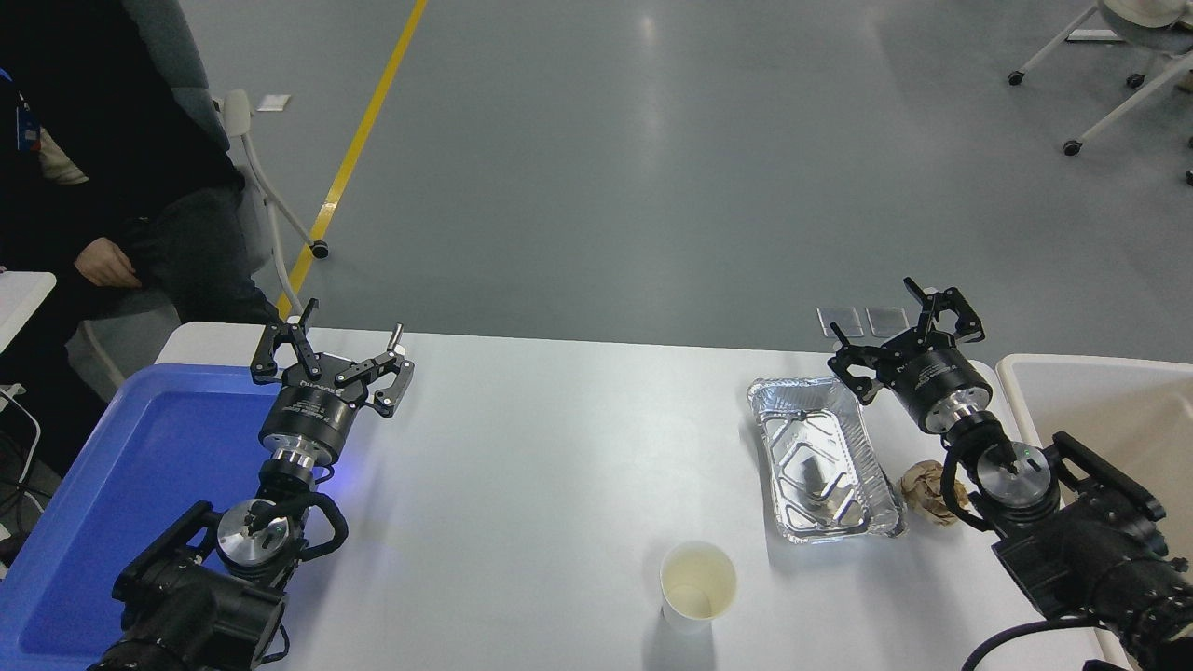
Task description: Pick up paper cup place in dustbin
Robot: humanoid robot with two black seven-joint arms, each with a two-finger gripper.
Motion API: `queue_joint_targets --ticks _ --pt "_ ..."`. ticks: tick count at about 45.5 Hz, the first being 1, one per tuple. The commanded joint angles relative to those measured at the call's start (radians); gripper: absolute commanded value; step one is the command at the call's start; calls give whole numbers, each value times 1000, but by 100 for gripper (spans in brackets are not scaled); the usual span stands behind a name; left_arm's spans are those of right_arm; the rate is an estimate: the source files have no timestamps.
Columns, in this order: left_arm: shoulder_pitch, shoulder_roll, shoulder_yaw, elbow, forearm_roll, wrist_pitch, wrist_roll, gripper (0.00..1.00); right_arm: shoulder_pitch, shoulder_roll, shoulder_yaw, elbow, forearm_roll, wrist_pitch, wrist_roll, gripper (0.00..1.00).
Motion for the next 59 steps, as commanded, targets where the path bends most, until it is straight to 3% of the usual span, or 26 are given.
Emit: queue_joint_targets --ticks 1,37,49,59 --pt "-1 0 0 0 -1 0 0 99 3 -1 0 0 0 0 0 100" --pt "-1 3 6 0 0 0 -9 99 40 -32 -51 1 -41 0 -3 100" --pt "-1 3 6 0 0 1 -9 99 83 -162 -150 58 -166 0 -5 100" --pt "-1 3 8 0 0 0 -9 99 267 -377 -452 128 -207 0 -5 100"
